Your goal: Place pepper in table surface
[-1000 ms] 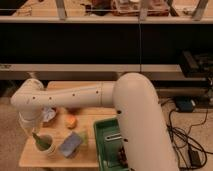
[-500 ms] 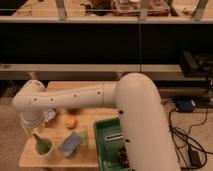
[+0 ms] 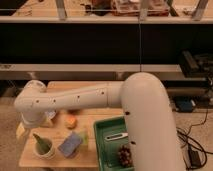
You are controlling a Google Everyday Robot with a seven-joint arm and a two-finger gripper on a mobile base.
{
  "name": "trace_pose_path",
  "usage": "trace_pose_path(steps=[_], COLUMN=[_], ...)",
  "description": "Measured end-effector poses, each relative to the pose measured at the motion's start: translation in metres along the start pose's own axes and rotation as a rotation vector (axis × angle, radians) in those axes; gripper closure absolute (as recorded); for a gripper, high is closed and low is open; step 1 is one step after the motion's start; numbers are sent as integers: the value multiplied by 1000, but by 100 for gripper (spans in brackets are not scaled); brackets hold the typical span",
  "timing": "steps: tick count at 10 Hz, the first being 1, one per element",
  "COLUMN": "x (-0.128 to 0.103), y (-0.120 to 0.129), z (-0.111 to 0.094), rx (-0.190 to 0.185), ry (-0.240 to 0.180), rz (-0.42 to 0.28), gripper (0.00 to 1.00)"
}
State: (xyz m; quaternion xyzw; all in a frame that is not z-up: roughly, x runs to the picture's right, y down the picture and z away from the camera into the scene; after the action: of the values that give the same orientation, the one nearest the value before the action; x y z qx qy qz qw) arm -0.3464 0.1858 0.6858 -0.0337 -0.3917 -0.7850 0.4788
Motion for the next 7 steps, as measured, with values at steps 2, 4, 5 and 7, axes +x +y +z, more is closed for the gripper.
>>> trace_pose_path(steps=[2, 4, 5, 7], x=[-2, -5, -7, -9], y=[-2, -5, -4, -1], z=[4, 10, 16, 27], rx=[4, 10, 12, 12], ry=[0, -6, -14, -27], rz=[-18, -36, -38, -37], gripper=[20, 20, 20, 30])
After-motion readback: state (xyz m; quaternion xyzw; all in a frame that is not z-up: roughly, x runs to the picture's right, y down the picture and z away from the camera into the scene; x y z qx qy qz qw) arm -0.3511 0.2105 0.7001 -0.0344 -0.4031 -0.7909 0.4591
